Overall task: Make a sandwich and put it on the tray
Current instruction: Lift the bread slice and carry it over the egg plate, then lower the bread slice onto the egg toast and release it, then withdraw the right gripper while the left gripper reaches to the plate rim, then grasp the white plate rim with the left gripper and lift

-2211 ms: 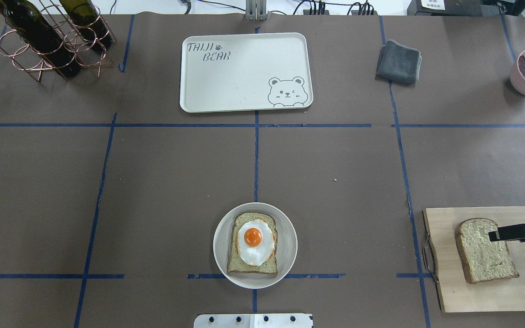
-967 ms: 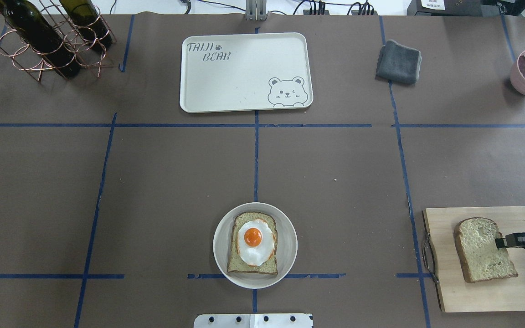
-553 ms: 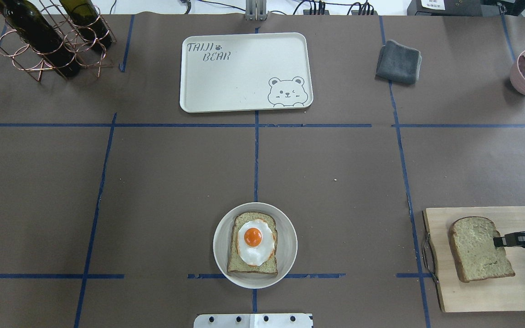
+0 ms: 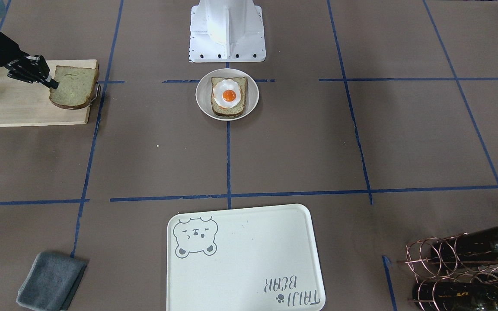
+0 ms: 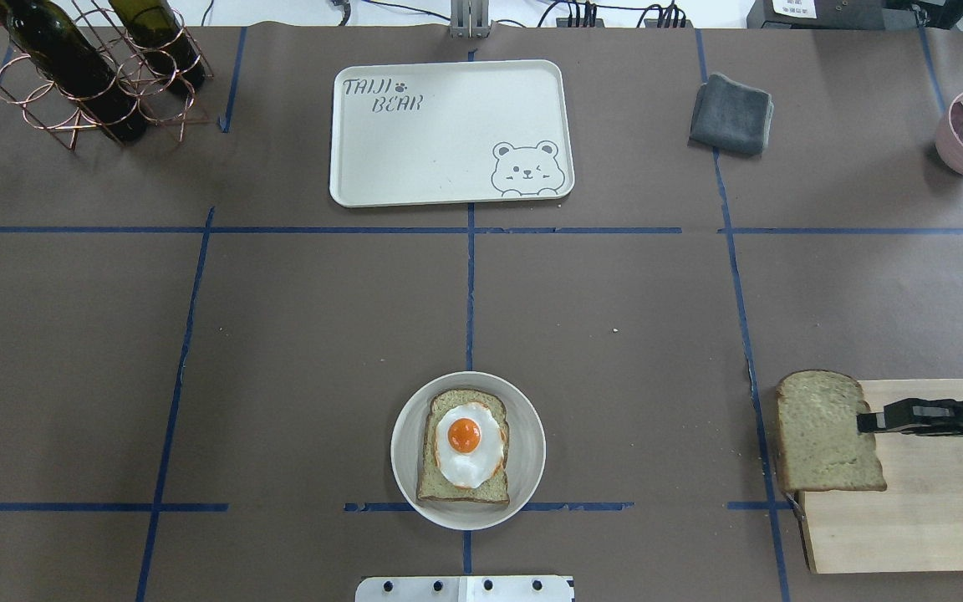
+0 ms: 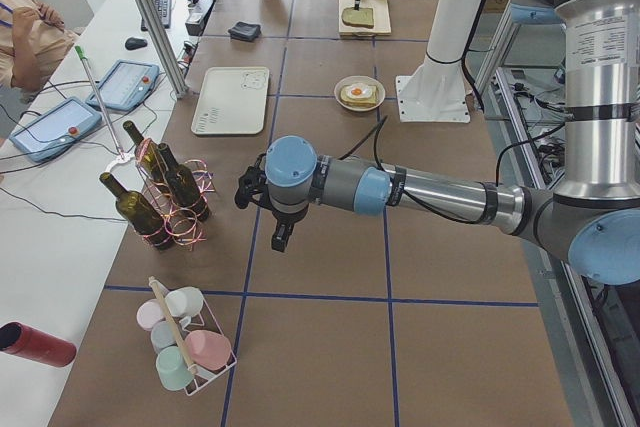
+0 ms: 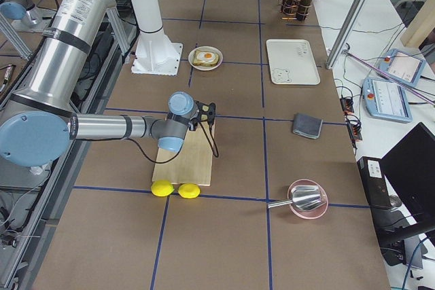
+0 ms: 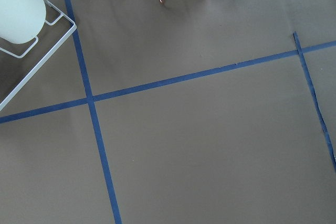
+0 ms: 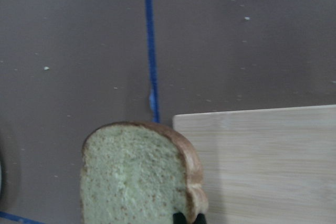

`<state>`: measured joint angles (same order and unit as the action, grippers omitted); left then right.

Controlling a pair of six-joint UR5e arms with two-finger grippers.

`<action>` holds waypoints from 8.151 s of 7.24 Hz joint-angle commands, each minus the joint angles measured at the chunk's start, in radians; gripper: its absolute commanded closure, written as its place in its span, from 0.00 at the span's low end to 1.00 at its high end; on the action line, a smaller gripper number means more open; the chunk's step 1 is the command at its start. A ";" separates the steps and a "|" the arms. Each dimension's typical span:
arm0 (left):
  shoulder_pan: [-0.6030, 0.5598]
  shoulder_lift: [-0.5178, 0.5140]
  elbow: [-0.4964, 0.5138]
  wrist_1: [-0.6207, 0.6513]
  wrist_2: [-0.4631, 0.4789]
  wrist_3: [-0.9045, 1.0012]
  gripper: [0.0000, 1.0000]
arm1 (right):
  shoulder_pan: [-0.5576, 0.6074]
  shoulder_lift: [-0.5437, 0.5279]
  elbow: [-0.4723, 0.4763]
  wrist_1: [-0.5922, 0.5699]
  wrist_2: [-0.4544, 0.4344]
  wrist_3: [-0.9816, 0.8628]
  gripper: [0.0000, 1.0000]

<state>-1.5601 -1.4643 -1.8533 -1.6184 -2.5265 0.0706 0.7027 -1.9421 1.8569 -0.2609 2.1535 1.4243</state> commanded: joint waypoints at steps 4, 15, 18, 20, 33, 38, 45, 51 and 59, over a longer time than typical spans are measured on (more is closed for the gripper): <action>0.000 0.001 0.005 0.000 0.000 0.002 0.00 | -0.271 0.518 -0.004 -0.248 -0.152 0.240 1.00; 0.000 -0.002 -0.007 0.000 -0.002 0.002 0.00 | -0.408 0.701 -0.098 -0.443 -0.356 0.239 0.86; 0.002 -0.004 0.000 -0.002 0.000 0.003 0.00 | -0.404 0.683 -0.079 -0.443 -0.354 0.239 0.86; 0.002 -0.004 0.000 -0.002 -0.002 0.003 0.00 | -0.407 0.683 -0.085 -0.443 -0.359 0.240 0.77; 1.047 -0.238 0.025 -0.901 0.496 -1.605 0.11 | 0.184 0.344 0.030 -0.442 0.164 0.099 0.00; 1.226 -0.459 -0.008 -0.445 0.724 -1.612 0.45 | 0.187 0.330 0.027 -0.436 0.164 0.065 0.00; 1.282 -0.485 0.040 -0.446 0.722 -1.614 0.58 | 0.185 0.327 0.025 -0.437 0.161 0.067 0.00; 1.301 -0.507 0.071 -0.446 0.721 -1.614 0.69 | 0.187 0.311 0.027 -0.437 0.163 0.067 0.00; 1.212 -0.632 0.086 -0.514 0.710 -2.060 1.00 | 0.193 0.295 0.034 -0.434 0.167 0.067 0.00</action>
<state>-0.3083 -2.0447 -1.8051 -2.1242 -1.8163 -1.8440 0.8922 -1.6396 1.8860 -0.6956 2.3181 1.4910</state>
